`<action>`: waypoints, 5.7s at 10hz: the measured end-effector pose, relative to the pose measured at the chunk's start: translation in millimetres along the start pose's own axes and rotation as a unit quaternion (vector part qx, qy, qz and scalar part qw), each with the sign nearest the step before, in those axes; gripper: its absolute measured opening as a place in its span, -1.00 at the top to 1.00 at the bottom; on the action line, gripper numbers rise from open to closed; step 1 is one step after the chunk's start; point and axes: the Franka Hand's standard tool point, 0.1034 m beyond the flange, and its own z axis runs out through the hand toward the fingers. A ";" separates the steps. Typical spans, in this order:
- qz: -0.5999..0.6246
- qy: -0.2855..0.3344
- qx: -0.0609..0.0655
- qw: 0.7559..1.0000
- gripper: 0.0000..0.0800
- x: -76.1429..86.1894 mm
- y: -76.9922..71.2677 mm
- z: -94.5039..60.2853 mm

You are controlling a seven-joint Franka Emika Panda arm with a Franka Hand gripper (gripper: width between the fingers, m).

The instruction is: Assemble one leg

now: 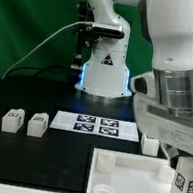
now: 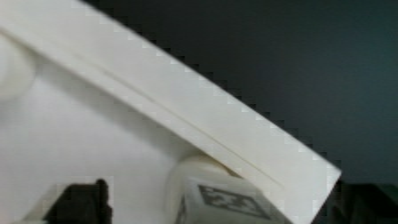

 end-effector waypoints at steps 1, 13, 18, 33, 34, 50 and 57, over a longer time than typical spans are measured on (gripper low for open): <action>-0.101 0.005 -0.010 0.995 -0.60 -0.9 -2.1 -3.5; -0.351 0.034 -0.059 0.934 0.22 15.8 -0.7 -6.9; -0.020 0.051 -0.043 0.998 0.26 19.7 -0.1 -6.4; -0.017 0.063 -0.021 0.998 -0.62 0.9 -1.1 6.8; -0.101 0.059 -0.039 0.992 -0.62 1.2 0.8 5.6; 0.309 0.082 -0.029 0.947 0.27 21.2 4.7 -10.4; 0.368 0.070 -0.009 0.927 -0.55 18.9 4.1 -8.0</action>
Offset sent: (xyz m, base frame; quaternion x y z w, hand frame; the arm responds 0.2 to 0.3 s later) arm 0.0000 0.0000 0.0000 0.0000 0.0000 -0.1790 0.9838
